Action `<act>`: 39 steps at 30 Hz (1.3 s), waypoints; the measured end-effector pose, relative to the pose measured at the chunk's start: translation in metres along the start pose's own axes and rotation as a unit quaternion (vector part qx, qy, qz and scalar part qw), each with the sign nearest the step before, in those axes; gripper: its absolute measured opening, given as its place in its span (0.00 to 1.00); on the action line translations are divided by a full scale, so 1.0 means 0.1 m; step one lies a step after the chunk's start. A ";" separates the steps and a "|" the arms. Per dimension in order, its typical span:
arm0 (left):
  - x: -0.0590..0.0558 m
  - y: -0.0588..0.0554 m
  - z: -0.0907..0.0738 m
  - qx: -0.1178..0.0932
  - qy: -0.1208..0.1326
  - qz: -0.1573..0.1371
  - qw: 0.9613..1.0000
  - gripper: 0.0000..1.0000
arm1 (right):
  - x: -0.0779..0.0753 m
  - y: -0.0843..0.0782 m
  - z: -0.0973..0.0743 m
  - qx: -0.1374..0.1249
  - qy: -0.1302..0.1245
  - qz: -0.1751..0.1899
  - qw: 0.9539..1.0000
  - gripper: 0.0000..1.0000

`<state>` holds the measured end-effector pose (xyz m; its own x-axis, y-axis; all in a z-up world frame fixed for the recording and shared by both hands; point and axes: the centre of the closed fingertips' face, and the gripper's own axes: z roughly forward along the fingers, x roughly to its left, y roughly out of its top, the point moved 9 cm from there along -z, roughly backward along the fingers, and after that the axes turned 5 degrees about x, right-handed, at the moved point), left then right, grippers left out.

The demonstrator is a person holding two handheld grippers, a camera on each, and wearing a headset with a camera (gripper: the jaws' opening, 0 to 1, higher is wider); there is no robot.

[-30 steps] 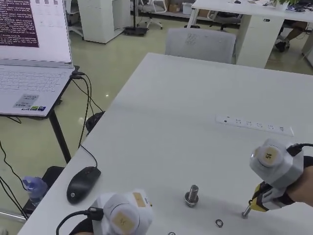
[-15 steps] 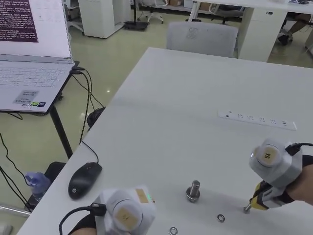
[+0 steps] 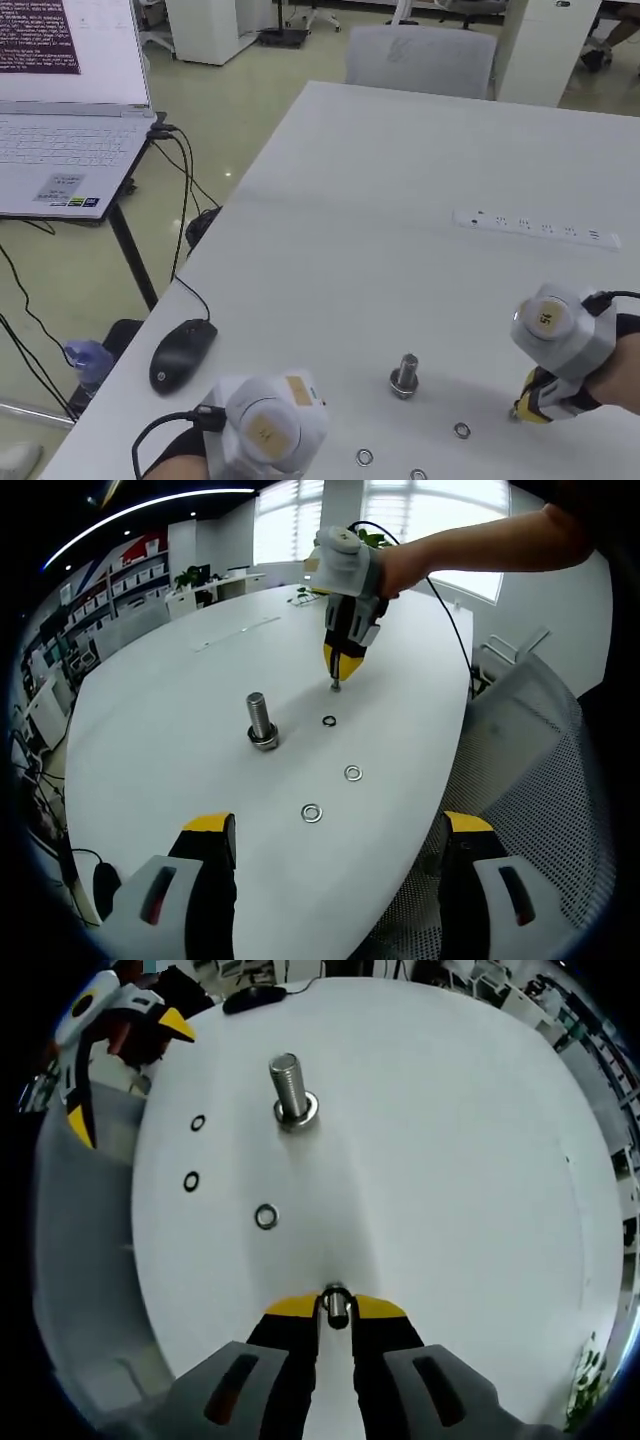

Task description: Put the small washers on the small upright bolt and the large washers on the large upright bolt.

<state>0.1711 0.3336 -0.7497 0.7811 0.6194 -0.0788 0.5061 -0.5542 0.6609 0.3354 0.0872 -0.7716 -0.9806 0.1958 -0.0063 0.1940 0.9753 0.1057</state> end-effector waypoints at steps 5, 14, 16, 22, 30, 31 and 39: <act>0.00 -0.02 -0.01 0.004 0.000 0.000 1.000 0.83 | -0.01 -0.01 0.07 0.002 0.002 -0.003 1.000 0.13; 0.01 -0.02 -0.01 0.006 0.001 0.001 1.000 0.83 | -0.03 0.00 0.13 0.010 0.001 -0.013 1.000 0.13; 0.02 -0.02 -0.01 0.007 0.001 0.001 1.000 0.83 | -0.03 0.01 0.12 0.008 0.001 -0.015 1.000 0.13; 0.04 -0.04 -0.02 0.010 0.000 0.001 1.000 0.82 | -0.04 0.03 0.12 0.011 -0.001 -0.016 1.000 0.13; 0.03 -0.04 -0.01 0.010 -0.002 0.004 1.000 0.81 | -0.04 0.03 0.13 0.012 -0.001 -0.018 1.000 0.13; 0.04 -0.04 -0.01 0.010 -0.002 0.004 1.000 0.81 | -0.04 0.04 0.13 0.012 -0.001 -0.018 1.000 0.13; 0.04 -0.03 -0.02 0.008 -0.001 0.005 1.000 0.80 | -0.06 0.04 0.14 0.009 0.000 -0.016 1.000 0.18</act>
<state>0.1721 0.3388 -0.7502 0.7875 0.6119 -0.0737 0.5036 -0.5699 0.6492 0.3422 0.0918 -0.7850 -0.9864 0.1640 -0.0102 0.1625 0.9829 0.0872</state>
